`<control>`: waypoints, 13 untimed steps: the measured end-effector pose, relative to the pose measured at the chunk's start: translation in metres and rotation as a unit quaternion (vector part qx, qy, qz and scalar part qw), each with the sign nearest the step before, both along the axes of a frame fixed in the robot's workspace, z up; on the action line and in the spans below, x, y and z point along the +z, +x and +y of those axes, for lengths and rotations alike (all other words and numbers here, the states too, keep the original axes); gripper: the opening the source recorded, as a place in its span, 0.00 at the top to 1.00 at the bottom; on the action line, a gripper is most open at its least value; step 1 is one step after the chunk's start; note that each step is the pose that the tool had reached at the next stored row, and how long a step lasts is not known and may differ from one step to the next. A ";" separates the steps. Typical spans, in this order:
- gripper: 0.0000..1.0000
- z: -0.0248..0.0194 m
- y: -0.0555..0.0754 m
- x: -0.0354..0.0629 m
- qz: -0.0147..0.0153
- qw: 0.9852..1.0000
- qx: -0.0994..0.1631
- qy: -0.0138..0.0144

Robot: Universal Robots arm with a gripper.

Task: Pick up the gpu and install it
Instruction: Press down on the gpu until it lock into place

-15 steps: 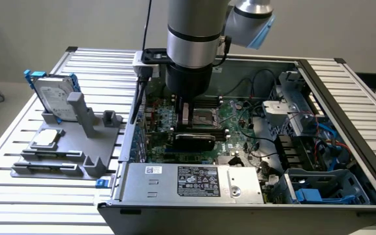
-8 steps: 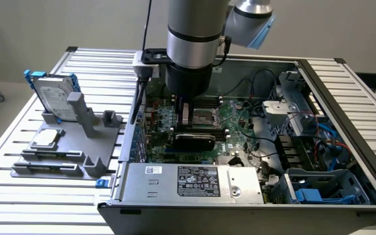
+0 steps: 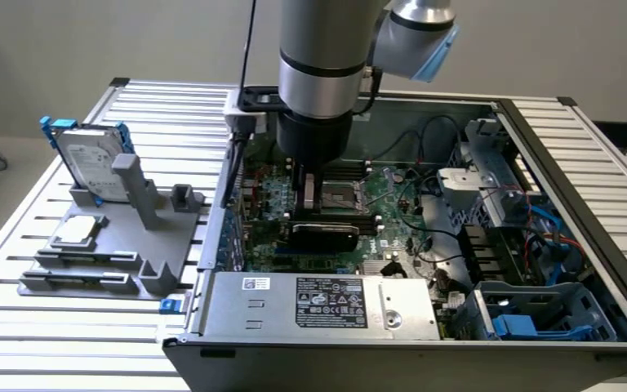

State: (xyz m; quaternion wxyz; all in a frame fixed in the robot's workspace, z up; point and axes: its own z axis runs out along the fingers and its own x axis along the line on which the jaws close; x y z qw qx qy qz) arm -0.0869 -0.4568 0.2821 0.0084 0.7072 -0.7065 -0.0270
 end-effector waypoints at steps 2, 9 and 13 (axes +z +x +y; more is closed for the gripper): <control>0.89 0.0005 0.000 -0.0013 0.000 1.000 0.000 0.000; 0.89 0.0010 -0.003 -0.0057 0.000 1.000 0.000 0.000; 0.89 0.0015 -0.003 -0.0075 0.000 1.000 0.000 0.000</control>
